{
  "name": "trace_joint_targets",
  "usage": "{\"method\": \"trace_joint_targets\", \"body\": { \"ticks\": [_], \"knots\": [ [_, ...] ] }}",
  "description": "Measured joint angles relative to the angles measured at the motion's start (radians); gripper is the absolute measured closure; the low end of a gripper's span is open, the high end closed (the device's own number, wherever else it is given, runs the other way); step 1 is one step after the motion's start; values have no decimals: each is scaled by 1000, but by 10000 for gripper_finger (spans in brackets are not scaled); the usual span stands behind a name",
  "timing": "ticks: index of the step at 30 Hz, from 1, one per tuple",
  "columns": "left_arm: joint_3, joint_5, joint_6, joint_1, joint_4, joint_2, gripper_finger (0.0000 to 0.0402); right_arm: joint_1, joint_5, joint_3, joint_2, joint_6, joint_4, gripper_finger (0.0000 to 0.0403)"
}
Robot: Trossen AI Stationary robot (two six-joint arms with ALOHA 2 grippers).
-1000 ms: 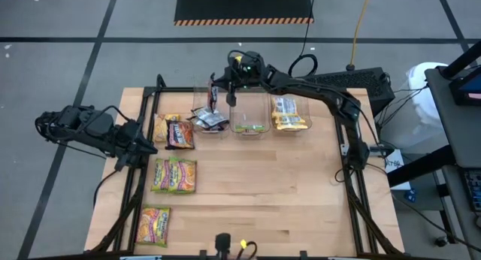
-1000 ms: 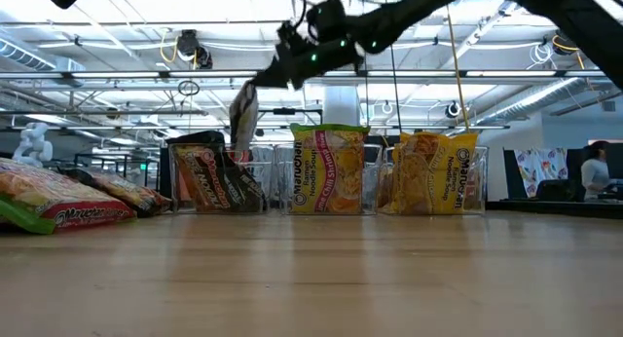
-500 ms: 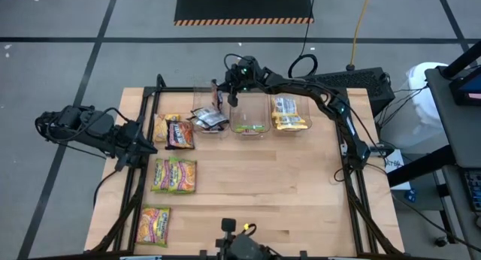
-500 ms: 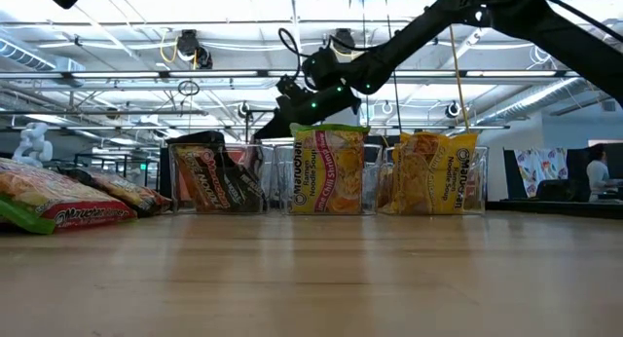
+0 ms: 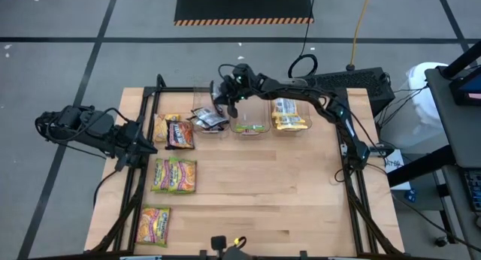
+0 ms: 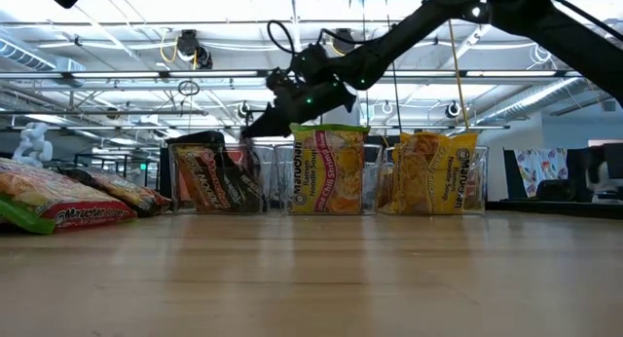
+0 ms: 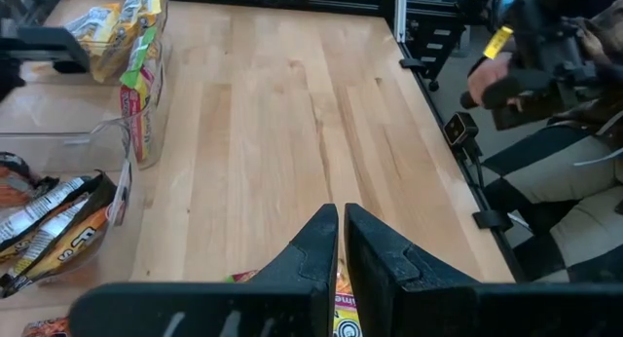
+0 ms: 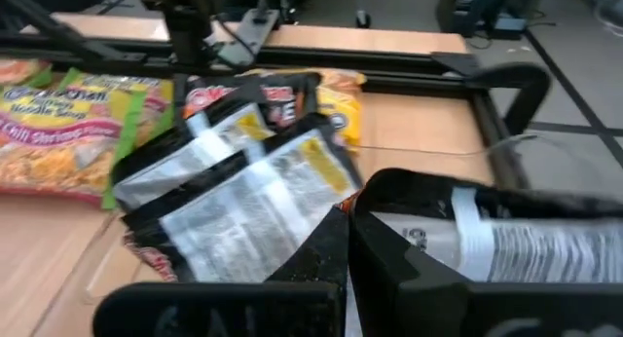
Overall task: Sort Maruchan noodles
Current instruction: Put the black noodle pack into the left transparent bin
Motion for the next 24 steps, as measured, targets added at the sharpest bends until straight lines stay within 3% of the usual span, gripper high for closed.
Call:
{"method": "trace_joint_targets", "body": {
  "ticks": [10,24],
  "knots": [
    [0,0,-6,0,0,0,373,42,1,0,0,-75,-85,403],
    [0,0,-11,0,0,0,373,51,7,0,0,-37,-91,403]
  ]
}}
